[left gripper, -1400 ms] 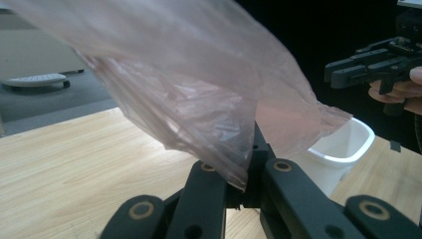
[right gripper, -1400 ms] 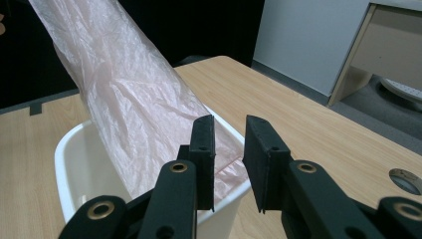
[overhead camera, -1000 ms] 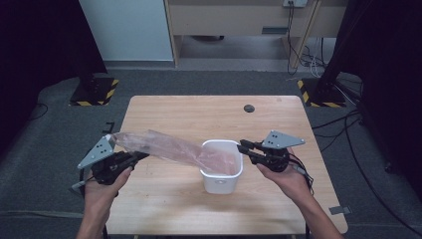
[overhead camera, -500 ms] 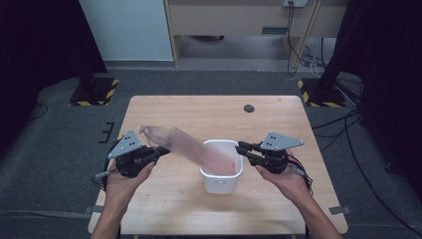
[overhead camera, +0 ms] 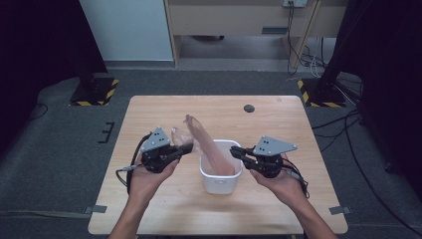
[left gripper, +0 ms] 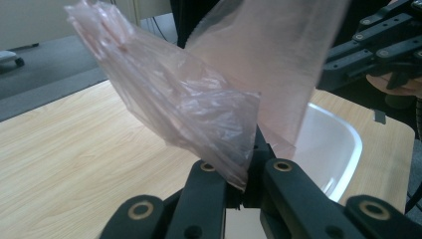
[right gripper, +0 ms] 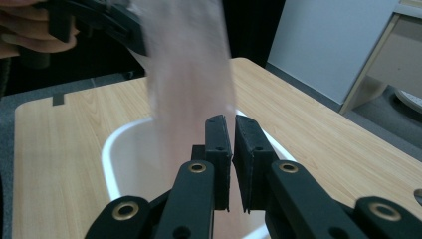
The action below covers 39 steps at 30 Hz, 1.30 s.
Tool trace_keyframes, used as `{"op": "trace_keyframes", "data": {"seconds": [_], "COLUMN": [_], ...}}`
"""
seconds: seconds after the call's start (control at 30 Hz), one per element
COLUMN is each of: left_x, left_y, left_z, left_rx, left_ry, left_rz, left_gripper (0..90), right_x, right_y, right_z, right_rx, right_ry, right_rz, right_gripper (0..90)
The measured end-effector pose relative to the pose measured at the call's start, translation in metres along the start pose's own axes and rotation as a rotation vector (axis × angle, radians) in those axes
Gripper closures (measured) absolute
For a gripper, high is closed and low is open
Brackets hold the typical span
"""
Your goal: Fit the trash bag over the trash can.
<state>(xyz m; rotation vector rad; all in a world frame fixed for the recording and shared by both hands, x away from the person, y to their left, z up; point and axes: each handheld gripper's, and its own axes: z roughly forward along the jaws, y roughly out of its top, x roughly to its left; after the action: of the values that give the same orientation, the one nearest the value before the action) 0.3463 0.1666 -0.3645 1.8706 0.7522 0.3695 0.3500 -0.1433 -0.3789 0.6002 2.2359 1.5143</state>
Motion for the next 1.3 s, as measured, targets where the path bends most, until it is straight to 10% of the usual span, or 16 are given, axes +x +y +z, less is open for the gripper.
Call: {"op": "trace_keyframes", "data": {"seconds": [0.47,1.3], "left_x": [-0.015,-0.027], "left_y": [0.003,0.002], "left_z": [0.02,0.024], "left_rx": [0.019,0.018], "left_ry": [-0.022,-0.068], "left_rz": [0.006,0.052], "left_gripper": [89.8,89.8], "right_x": [0.025,0.013], "right_y": [0.009,0.006], "right_z": [0.007,0.015], "right_rx": [-0.01,-0.013], "right_ry": [0.027,-0.01], "right_rz": [-0.058,0.011], "right_gripper": [82.1,70.1]}}
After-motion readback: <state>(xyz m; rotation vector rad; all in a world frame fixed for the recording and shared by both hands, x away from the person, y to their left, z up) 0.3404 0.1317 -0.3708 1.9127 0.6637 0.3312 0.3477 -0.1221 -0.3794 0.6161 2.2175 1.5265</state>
